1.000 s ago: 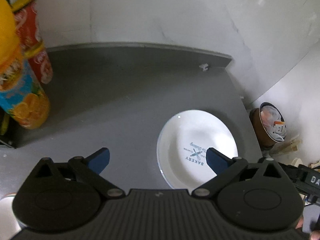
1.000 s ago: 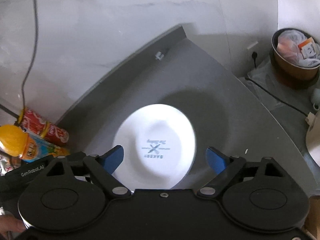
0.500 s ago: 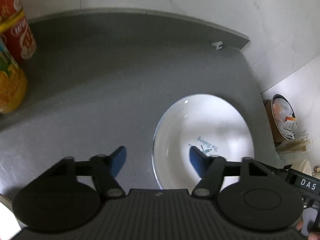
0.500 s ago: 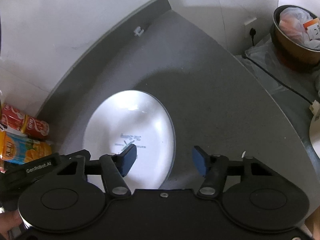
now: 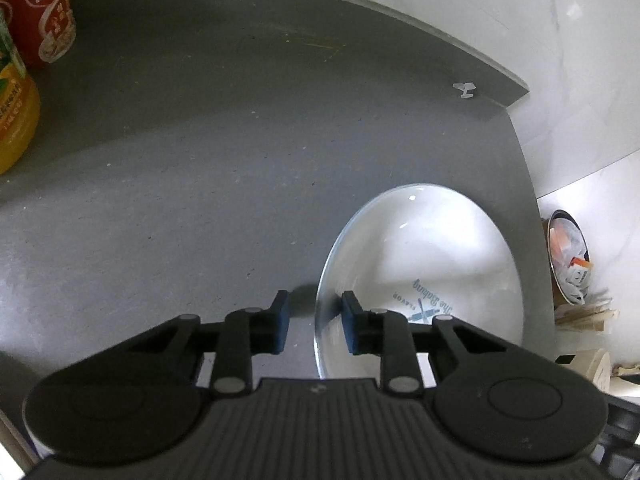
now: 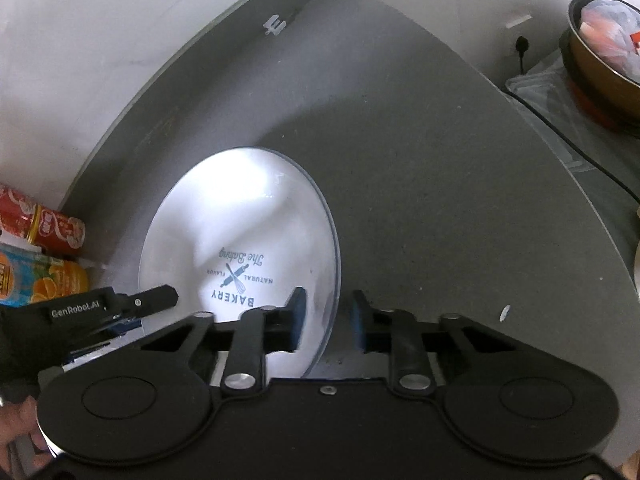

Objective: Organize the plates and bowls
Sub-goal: 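Close both grippers on the rim of the 'BAKERY' plate, then carry the 'BAKERY' plate and lower it onto the plate stack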

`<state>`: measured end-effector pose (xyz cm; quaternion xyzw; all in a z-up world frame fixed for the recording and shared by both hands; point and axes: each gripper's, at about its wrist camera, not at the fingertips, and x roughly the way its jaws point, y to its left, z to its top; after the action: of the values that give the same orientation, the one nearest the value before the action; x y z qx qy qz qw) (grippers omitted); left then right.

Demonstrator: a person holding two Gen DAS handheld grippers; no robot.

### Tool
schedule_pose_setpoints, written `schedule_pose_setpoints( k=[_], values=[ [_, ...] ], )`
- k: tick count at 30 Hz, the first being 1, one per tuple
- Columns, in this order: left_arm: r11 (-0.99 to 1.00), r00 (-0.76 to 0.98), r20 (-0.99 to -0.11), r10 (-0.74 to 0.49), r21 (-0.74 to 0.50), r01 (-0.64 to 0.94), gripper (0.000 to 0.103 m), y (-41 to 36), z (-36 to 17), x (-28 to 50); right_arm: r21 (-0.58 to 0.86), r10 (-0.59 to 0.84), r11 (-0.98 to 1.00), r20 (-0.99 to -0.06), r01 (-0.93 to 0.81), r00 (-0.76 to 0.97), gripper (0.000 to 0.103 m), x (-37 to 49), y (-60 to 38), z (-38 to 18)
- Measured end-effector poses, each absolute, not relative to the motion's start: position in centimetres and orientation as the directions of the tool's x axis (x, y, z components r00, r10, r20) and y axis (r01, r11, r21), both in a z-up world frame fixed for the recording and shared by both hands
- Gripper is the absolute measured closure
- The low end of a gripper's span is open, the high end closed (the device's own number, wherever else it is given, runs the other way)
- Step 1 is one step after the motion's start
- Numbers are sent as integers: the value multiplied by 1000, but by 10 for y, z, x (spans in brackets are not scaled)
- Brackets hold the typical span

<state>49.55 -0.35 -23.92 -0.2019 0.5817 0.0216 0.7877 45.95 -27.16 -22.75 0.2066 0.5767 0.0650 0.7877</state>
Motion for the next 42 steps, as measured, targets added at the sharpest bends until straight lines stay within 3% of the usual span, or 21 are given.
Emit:
schedule_pose_setpoints(
  k=[2,3,11,42],
  values=[
    [915,324,-921,-218,-308,-261,90,-5,-239,496,407,350,905,-877,121,329,90,460,-272,-229],
    [912,324,-919,-225,-316,-261,90,-5,-239,496,404,348,907,-877,117,332,90,460,-271,-229],
    [920,343,-913,-220,-311,-240,92,-2,-225,494,405,354,913,-847,51,397,94,451,-268,-211],
    [917,449,-830,-332,-396,-54,95,8,-132,436,354,246,934,-747,56,617,93,362,-254,-121]
  ],
)
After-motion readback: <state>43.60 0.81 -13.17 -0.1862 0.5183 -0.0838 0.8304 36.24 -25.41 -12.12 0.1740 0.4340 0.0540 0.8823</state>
